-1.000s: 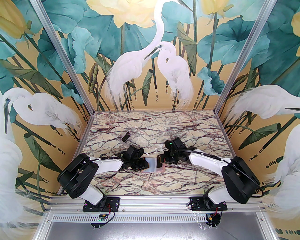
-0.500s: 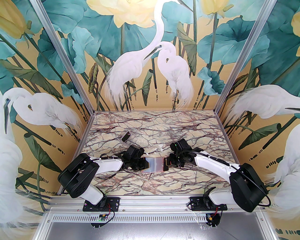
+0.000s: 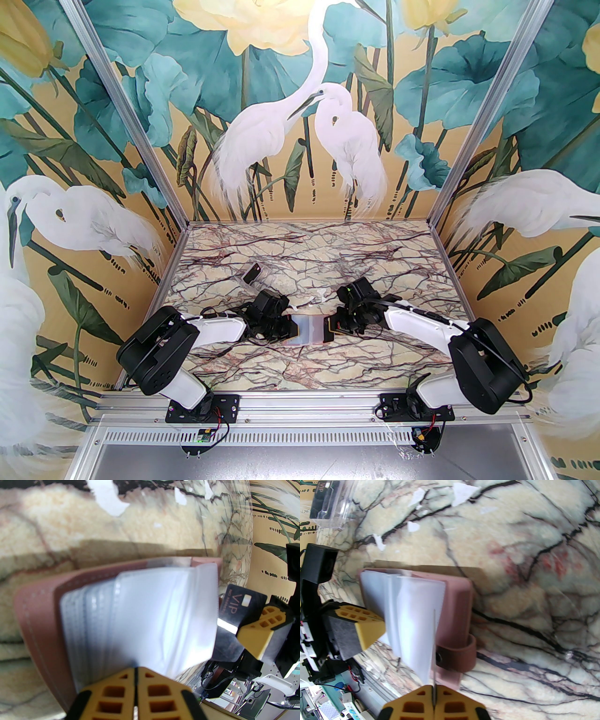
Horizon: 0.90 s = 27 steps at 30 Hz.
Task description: Put the credit cards into the card holder
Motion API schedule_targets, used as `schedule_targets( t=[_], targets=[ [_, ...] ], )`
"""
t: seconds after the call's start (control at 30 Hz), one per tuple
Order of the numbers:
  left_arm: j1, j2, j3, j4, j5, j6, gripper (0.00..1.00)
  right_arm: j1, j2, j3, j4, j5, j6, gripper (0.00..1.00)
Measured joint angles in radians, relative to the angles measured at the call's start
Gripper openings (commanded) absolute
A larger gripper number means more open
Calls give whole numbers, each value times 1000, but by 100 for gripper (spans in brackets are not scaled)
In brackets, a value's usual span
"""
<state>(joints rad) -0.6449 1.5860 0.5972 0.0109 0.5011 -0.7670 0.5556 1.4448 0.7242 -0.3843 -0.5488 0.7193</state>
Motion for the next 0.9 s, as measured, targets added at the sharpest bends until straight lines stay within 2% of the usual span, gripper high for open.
schedule_targets(
  t=[0.3,0.5,0.63,0.9],
  targets=[
    [-3,-2,0,7,-2,0,17,18,60,0,91,-55,62,0],
    [-3,-27,0,-11,-26,0,26,57,106,43,136,-72,90,0],
    [-3,-73,0,-76,-71,3,36,80,139,72,159,-77,98,0],
    [-3,-205,0,-241,-186,4,42,104,191,105,180,-81,101,0]
  ],
)
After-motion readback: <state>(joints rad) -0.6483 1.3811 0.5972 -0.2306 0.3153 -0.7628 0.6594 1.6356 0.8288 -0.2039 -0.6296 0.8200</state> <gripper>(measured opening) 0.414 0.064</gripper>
